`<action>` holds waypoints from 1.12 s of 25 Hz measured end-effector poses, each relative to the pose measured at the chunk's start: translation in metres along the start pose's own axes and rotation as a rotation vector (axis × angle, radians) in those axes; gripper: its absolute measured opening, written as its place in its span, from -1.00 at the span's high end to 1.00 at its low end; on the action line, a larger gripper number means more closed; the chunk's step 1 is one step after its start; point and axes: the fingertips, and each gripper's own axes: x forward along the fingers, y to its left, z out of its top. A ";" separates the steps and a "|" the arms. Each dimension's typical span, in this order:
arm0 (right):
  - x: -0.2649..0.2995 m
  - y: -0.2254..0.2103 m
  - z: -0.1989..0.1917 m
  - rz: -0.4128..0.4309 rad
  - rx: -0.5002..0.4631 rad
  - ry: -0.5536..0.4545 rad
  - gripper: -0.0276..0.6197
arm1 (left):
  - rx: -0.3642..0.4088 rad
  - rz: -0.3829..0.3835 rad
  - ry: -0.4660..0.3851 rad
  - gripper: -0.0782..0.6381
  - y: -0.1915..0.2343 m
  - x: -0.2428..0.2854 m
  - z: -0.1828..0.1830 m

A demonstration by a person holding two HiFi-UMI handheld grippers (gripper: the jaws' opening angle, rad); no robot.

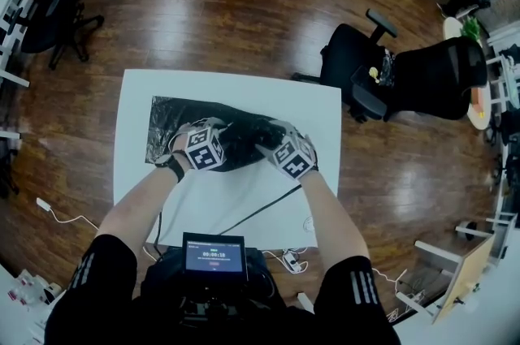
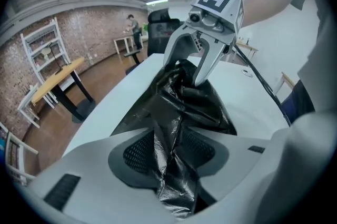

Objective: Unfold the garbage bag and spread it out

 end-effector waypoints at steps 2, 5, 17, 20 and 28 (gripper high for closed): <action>-0.006 0.001 0.008 -0.009 -0.017 -0.010 -0.07 | 0.012 0.007 -0.011 0.28 -0.002 -0.007 0.001; -0.018 0.006 0.020 -0.016 -0.018 -0.045 -0.07 | 0.017 0.041 -0.044 0.28 -0.003 -0.024 0.000; -0.076 0.014 0.051 -0.101 0.232 -0.311 -0.05 | -0.201 0.154 -0.254 0.28 -0.011 -0.125 -0.022; -0.094 0.022 0.061 -0.138 0.276 -0.374 -0.02 | -0.204 0.180 -0.284 0.28 -0.014 -0.150 -0.029; -0.143 0.065 0.085 -0.180 0.407 -0.506 0.08 | -0.172 0.169 -0.357 0.28 -0.043 -0.201 -0.038</action>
